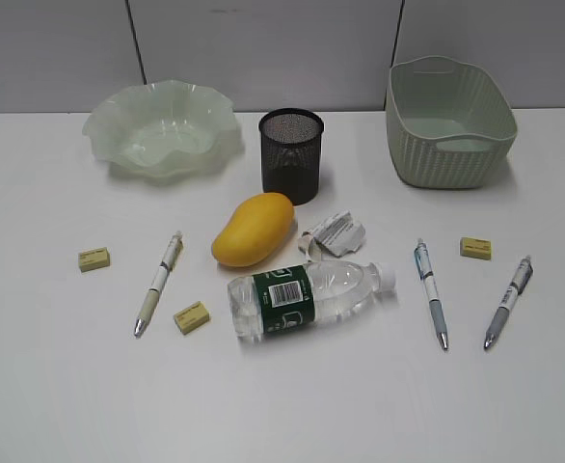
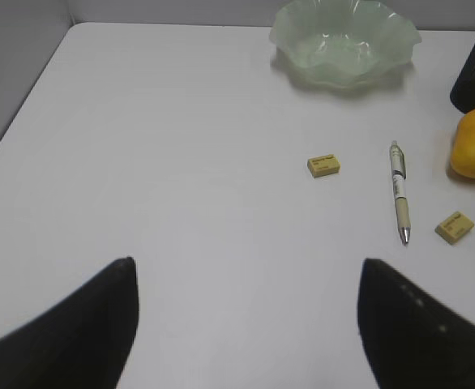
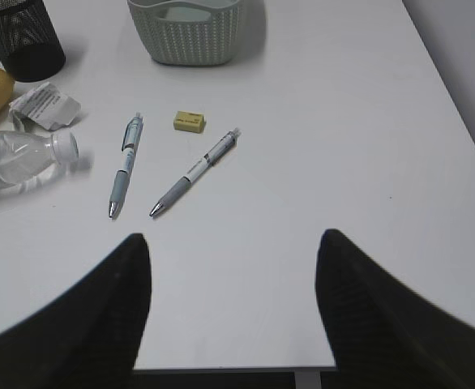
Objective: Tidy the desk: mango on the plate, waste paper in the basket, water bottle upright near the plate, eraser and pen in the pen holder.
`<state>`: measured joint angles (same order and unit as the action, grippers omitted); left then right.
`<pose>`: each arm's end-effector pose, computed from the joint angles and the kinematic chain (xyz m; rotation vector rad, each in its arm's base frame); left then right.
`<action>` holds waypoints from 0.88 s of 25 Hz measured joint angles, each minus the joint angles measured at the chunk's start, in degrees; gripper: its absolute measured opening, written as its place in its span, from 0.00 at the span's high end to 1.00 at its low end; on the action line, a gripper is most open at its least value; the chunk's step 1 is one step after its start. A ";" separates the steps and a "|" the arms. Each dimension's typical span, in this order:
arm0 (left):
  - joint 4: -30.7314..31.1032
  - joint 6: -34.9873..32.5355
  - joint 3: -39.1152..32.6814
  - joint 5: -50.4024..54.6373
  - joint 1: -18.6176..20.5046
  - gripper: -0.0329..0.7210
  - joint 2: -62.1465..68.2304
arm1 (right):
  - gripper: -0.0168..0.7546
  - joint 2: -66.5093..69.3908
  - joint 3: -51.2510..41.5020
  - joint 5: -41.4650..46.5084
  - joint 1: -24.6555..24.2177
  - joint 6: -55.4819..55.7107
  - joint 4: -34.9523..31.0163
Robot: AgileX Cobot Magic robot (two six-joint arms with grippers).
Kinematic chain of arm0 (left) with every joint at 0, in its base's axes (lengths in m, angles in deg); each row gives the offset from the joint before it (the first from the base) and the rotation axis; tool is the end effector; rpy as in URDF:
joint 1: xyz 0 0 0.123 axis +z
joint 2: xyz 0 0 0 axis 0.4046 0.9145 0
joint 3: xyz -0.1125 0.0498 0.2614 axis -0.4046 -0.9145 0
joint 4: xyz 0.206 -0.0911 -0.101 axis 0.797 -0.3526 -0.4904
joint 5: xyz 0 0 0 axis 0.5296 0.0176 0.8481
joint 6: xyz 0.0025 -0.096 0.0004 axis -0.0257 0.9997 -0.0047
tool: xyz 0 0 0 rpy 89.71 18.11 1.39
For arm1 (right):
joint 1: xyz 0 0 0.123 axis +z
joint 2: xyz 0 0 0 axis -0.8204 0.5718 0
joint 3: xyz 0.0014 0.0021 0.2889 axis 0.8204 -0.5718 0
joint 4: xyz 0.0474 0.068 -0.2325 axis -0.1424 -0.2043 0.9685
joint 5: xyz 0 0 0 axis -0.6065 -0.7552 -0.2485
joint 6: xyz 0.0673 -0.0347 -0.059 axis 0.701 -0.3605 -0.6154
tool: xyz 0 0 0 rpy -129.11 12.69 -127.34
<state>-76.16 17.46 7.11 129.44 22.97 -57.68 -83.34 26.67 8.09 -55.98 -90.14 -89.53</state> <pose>-0.0129 0.0010 0.2778 -0.0480 2.0203 -0.0385 -0.0097 0.0050 0.2756 -0.0284 2.0090 0.0330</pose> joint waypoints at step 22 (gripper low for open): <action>0.00 0.00 0.00 0.00 0.00 0.13 0.00 | 0.32 0.00 0.00 0.00 0.00 0.00 0.00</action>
<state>-76.16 17.46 7.11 129.44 22.97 -57.68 -83.34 26.67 8.09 -55.98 -90.14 -89.53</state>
